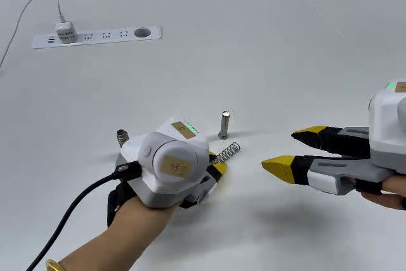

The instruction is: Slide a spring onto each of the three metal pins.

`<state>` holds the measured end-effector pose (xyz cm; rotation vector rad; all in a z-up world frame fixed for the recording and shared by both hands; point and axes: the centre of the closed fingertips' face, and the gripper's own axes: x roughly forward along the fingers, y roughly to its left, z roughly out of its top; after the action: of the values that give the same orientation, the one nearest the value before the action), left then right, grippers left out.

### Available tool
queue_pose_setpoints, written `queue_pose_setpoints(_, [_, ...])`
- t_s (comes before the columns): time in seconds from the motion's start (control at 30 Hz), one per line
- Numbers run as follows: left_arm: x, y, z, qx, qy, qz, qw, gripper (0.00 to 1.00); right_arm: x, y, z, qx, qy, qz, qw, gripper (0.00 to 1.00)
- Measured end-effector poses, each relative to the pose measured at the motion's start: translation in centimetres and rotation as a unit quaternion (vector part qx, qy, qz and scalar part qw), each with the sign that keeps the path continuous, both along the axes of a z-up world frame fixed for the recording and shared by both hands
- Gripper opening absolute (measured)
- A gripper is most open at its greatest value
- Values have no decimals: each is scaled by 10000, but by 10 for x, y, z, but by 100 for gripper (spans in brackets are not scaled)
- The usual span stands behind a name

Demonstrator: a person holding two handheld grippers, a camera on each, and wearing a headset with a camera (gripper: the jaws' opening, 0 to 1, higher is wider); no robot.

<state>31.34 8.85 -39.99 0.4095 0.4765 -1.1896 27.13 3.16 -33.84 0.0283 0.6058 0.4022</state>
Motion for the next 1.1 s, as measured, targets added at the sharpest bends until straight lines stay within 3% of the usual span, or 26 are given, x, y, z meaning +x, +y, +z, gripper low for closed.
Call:
queue_pose_setpoints(0.5, [-3,10,15,-193,-174,-5,9997,10,1,5,6,241,-3,-5,9997,47])
queue_pose_setpoints(1.1, [-12,27,40,-819,-216,-3,9964,10,8,21,18,825,-40,69,9966,43])
